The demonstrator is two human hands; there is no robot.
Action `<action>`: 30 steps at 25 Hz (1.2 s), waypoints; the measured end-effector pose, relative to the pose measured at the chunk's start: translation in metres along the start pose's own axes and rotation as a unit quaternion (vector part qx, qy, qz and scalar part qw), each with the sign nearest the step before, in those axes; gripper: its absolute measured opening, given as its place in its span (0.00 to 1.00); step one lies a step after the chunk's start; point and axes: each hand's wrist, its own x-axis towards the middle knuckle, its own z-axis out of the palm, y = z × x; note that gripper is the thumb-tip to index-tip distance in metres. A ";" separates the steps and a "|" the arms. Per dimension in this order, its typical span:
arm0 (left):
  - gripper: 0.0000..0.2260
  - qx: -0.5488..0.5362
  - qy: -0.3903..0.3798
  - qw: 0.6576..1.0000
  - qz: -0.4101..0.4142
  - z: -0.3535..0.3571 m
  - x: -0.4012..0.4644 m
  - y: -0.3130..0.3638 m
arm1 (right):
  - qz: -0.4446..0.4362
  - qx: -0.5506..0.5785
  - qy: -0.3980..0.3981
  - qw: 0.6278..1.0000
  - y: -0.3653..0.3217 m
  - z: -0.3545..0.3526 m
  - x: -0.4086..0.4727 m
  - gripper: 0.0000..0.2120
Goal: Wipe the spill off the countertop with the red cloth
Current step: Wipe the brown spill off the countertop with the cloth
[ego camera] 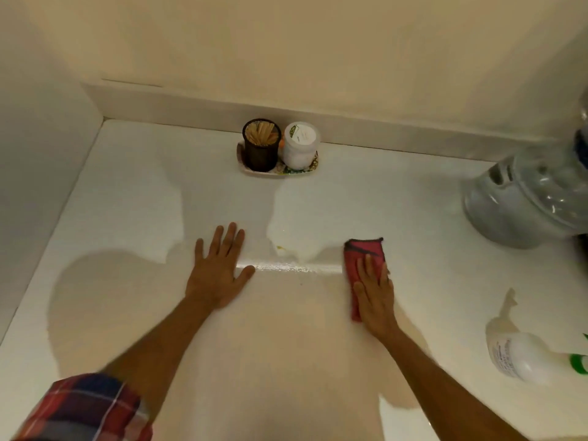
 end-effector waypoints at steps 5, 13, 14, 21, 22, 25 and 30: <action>0.35 -0.001 0.000 1.000 -0.001 0.002 0.001 0.000 | 0.174 -0.025 0.028 0.984 -0.103 0.037 -0.009 0.28; 0.34 -0.069 0.029 0.997 -0.017 0.005 0.003 -0.003 | -0.105 -0.040 -0.037 0.993 -0.210 0.079 0.091 0.26; 0.34 -0.088 0.036 0.995 -0.021 0.005 0.002 -0.004 | -0.144 -0.041 -0.051 0.987 -0.217 0.079 0.088 0.27; 0.42 -0.073 0.024 0.997 0.003 0.002 -0.009 -0.003 | -0.224 -0.065 -0.102 0.967 -0.148 0.055 -0.005 0.29; 0.43 -0.060 0.015 0.998 0.008 0.004 -0.015 -0.002 | -0.197 -0.074 -0.106 0.972 -0.127 0.046 -0.021 0.30; 0.43 -0.035 0.001 0.999 -0.001 0.010 -0.039 0.004 | -0.098 -0.099 -0.084 0.987 -0.057 0.010 -0.050 0.32; 0.41 -0.028 -0.005 0.999 -0.022 0.010 -0.049 0.009 | 0.068 -0.119 -0.041 0.990 0.022 -0.027 -0.029 0.33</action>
